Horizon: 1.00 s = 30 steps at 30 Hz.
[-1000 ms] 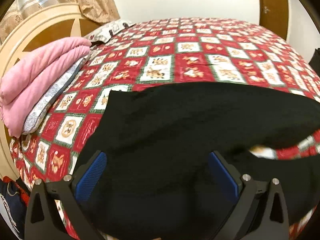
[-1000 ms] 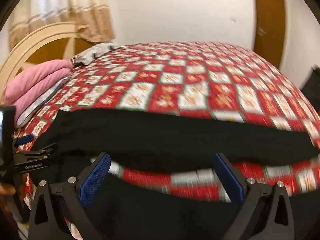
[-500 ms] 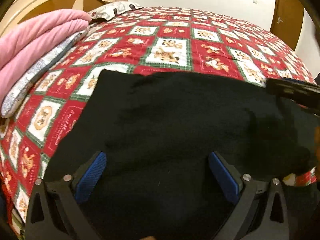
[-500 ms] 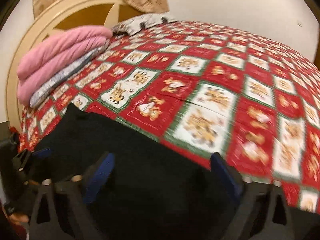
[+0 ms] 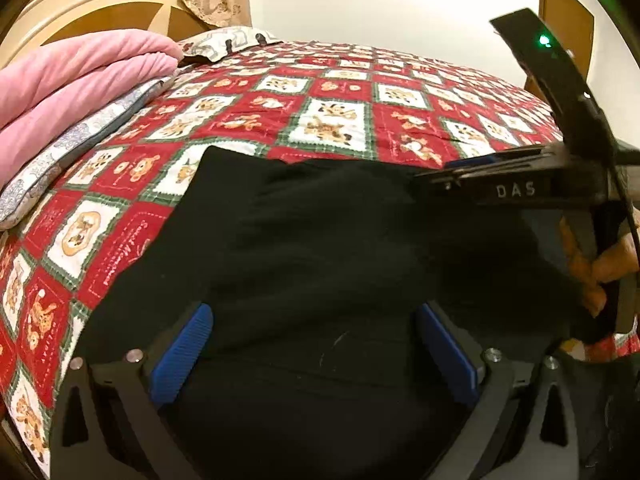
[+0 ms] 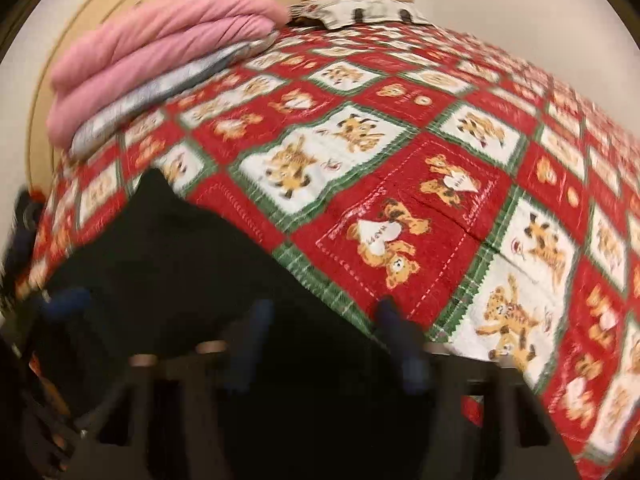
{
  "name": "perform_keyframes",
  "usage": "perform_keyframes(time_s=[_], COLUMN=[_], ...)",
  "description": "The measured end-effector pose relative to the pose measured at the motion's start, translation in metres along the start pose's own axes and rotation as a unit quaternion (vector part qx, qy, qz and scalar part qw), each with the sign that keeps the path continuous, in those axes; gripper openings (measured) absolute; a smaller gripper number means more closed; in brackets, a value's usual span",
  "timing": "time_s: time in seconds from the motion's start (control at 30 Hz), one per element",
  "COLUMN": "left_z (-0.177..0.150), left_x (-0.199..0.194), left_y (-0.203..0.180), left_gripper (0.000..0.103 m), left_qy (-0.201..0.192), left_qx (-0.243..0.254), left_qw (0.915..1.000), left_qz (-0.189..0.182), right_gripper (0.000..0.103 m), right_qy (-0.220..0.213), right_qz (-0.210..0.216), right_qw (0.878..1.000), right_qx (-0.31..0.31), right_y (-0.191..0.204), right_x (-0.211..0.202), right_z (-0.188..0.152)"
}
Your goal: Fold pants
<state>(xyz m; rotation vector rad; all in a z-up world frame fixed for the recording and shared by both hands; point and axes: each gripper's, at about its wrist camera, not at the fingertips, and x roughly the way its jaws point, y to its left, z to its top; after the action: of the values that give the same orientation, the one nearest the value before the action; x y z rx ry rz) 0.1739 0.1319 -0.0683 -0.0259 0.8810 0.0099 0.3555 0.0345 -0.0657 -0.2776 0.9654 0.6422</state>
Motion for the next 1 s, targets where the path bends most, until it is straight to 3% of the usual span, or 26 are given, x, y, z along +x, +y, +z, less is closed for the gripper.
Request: perform_keyframes(time_s=[0.03, 0.1, 0.27, 0.4, 0.6, 0.73, 0.87, 1.0], left_z=[0.000, -0.002, -0.012, -0.022, -0.046, -0.060, -0.061, -0.039], left_x=[-0.003, -0.015, -0.055, -0.085, -0.106, -0.111, -0.115, -0.115], left_y=[0.001, 0.007, 0.030, 0.046, 0.060, 0.064, 0.064, 0.056], left_gripper=[0.103, 0.103, 0.103, 0.103, 0.103, 0.103, 0.103, 0.103], left_qy=[0.002, -0.002, -0.031, -0.048, -0.048, -0.045, -0.045, -0.059], left_qx=[0.001, 0.005, 0.002, -0.001, -0.012, -0.023, -0.030, -0.023], left_qw=[1.0000, 0.9999, 0.9993, 0.9984, 0.9986, 0.9985, 0.9985, 0.9980], left_qz=[0.002, 0.012, 0.022, 0.032, 0.020, 0.019, 0.005, 0.003], right_gripper=[0.014, 0.006, 0.005, 0.005, 0.004, 0.004, 0.005, 0.005], right_qy=[0.002, 0.003, -0.045, -0.082, -0.104, -0.108, -0.126, -0.146], right_qz=[0.020, 0.016, 0.034, 0.053, 0.100, 0.079, 0.114, 0.093], right_qw=[1.000, 1.000, 0.998, 0.995, 0.989, 0.990, 0.985, 0.980], right_qx=[0.005, 0.019, 0.042, 0.026, 0.006, -0.041, 0.039, 0.094], right_y=[0.002, 0.002, 0.016, 0.051, 0.116, 0.166, 0.158, 0.139], right_x=[-0.004, -0.011, -0.054, -0.098, -0.136, -0.131, -0.130, -0.139], right_z=[-0.001, -0.004, -0.010, -0.027, -0.088, -0.132, -0.153, -0.158])
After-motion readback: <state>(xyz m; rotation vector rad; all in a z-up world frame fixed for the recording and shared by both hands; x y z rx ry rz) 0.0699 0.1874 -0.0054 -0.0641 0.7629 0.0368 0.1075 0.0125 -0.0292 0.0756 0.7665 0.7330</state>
